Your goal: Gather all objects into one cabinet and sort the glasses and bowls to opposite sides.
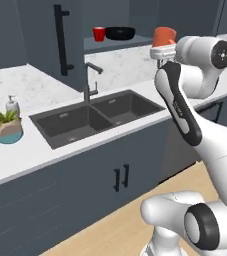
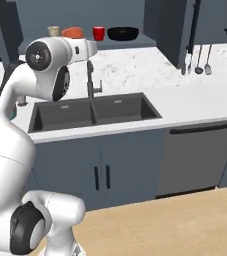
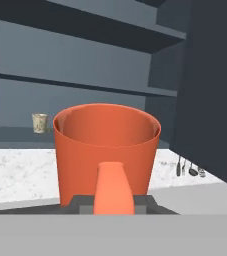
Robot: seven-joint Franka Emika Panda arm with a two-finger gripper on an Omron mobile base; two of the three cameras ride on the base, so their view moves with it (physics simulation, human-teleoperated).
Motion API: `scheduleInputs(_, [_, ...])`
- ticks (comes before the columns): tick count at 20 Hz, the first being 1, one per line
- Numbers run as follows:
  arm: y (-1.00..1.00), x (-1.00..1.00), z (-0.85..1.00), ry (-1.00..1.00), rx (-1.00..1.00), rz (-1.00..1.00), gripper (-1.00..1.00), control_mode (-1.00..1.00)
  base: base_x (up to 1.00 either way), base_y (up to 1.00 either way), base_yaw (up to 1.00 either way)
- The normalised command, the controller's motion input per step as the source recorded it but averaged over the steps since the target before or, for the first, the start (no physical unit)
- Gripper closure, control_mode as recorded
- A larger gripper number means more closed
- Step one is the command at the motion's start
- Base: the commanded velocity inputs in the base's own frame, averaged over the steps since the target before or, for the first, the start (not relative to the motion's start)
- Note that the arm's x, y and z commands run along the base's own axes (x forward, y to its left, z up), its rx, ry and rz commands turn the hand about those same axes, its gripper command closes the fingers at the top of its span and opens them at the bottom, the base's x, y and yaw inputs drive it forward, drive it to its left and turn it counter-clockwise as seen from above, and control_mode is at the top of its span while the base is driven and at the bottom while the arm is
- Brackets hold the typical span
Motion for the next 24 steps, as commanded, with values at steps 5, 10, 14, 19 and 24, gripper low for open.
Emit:
scheduleInputs(5, [0.00,0.00,0.00,0.00,0.00,0.00,1.00,1.00,0.15,-0.29,0.32])
scheduleInputs(10, [0.00,0.00,0.00,0.00,0.00,0.00,1.00,1.00,0.48,0.20,0.27])
scheduleInputs(14, [0.00,0.00,0.00,0.00,0.00,0.00,1.00,1.00,0.73,-0.14,0.23])
scheduleInputs(19, [0.00,0.00,0.00,0.00,0.00,0.00,1.00,1.00,0.63,-0.46,0.24])
scheduleInputs(24, [0.00,0.00,0.00,0.00,0.00,0.00,1.00,1.00,0.81,-0.30,0.16])
